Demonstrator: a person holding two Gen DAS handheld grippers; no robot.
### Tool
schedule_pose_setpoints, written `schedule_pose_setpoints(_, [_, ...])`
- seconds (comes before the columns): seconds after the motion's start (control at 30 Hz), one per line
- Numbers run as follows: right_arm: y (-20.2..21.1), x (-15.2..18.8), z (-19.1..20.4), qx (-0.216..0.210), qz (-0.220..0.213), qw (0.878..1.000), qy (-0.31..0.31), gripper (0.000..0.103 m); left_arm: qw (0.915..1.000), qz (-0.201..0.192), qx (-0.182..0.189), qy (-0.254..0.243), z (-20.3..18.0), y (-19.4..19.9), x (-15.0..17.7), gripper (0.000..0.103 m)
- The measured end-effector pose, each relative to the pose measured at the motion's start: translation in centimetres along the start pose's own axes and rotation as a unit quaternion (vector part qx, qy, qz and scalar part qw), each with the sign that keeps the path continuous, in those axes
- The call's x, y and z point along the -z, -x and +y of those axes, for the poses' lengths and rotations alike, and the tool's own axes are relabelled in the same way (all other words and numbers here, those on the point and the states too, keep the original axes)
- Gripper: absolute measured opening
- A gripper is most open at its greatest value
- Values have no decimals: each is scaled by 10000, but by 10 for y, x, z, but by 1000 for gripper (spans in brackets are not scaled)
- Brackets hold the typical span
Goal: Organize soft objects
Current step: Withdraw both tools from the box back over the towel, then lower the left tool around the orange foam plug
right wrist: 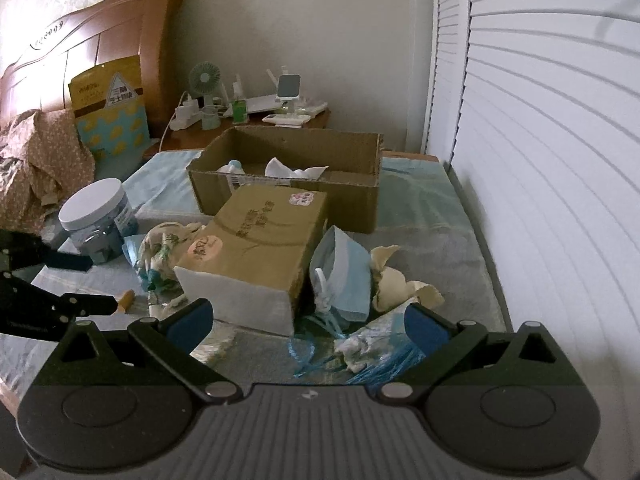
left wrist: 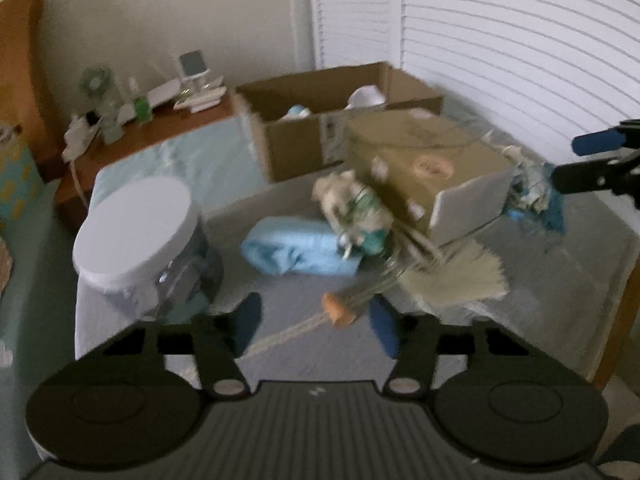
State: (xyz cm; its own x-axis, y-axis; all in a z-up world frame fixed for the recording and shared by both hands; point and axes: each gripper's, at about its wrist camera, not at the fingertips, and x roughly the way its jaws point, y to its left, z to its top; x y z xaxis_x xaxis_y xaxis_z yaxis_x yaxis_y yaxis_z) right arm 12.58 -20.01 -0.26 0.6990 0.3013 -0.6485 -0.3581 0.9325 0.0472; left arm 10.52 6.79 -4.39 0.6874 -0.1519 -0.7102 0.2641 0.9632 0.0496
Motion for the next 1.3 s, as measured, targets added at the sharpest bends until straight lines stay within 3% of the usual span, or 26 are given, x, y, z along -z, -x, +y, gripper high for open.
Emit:
schedule_pose_setpoints(0.23, [-1,-2,12,-90,16,9999,112,103,9996,91,-192,171,15,-7,13,51])
schedule_pose_setpoints(0.97, [-4,-4,17,-84,66,9998,143,103,9980,89,377,-492,-1,-19,4,50])
schedule_pose_setpoints(1.3, [-10,-1,18,-208,140,9996,110,103,9963,132,348,-774,9,-22,3,50])
